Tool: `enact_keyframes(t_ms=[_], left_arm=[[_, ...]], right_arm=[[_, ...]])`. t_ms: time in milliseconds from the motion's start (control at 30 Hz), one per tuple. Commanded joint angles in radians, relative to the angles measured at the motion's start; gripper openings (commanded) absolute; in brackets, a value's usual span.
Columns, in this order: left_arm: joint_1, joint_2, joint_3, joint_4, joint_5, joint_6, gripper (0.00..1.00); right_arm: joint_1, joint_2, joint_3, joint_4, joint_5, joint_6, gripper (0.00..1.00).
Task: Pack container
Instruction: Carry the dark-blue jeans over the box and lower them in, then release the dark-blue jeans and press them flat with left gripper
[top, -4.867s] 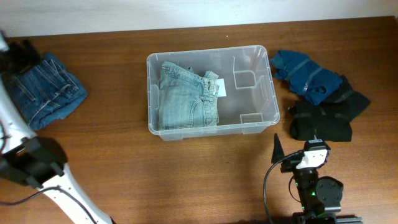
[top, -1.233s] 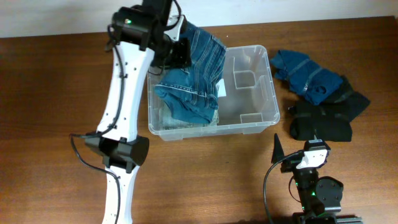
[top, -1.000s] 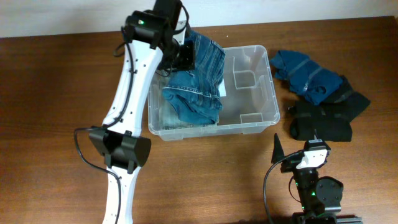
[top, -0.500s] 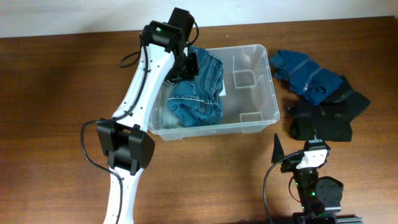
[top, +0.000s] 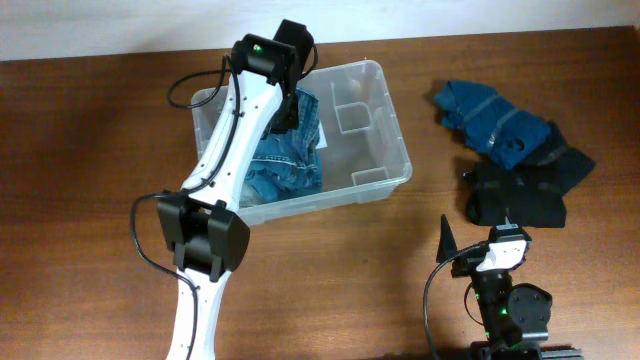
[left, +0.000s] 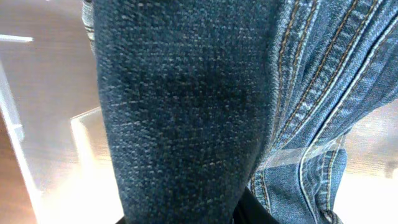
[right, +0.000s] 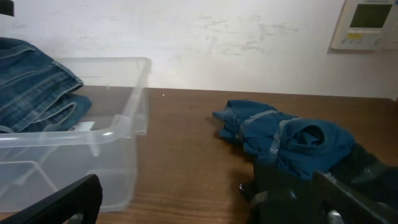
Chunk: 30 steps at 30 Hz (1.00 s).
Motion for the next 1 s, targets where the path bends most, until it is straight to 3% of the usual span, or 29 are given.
enact_keyframes(t_ms=[0, 233, 267, 300, 333, 367, 433, 767, 833, 967], left_arm=[[0.015, -0.066, 0.002, -0.013, -0.167, 0.023, 0.1], [0.015, -0.097, 0.004, -0.002, -0.164, 0.022, 0.1], [0.015, -0.105, 0.004, -0.002, -0.164, 0.022, 0.14], [0.015, -0.111, 0.004, -0.005, -0.164, 0.022, 0.34], [0.015, -0.117, 0.004, -0.009, -0.164, 0.022, 0.46], [0.015, -0.123, 0.004, -0.014, -0.164, 0.022, 0.54], [0.015, -0.134, 0.004, -0.029, -0.164, 0.022, 0.6], [0.015, -0.192, 0.004, -0.048, -0.168, 0.024, 0.6], [0.015, -0.191, 0.003, -0.027, -0.169, 0.049, 0.56], [0.034, -0.187, -0.003, 0.033, -0.212, 0.048, 0.37]], right_arm=[[-0.006, -0.008, -0.007, -0.002, 0.005, 0.005, 0.98], [-0.006, -0.008, -0.007, -0.002, 0.005, 0.005, 0.98], [-0.006, -0.008, -0.007, -0.002, 0.005, 0.005, 0.98], [-0.006, -0.007, -0.007, -0.002, 0.005, 0.005, 0.98], [-0.006, -0.008, -0.007, -0.003, 0.005, 0.005, 0.98], [-0.006, -0.008, -0.007, -0.002, 0.005, 0.005, 0.98], [-0.006, -0.008, -0.007, -0.002, 0.005, 0.005, 0.98], [-0.006, -0.008, -0.007, -0.003, 0.005, 0.005, 0.98], [-0.006, -0.008, -0.007, -0.002, 0.005, 0.005, 0.98], [-0.006, -0.008, -0.007, -0.002, 0.005, 0.005, 0.98]])
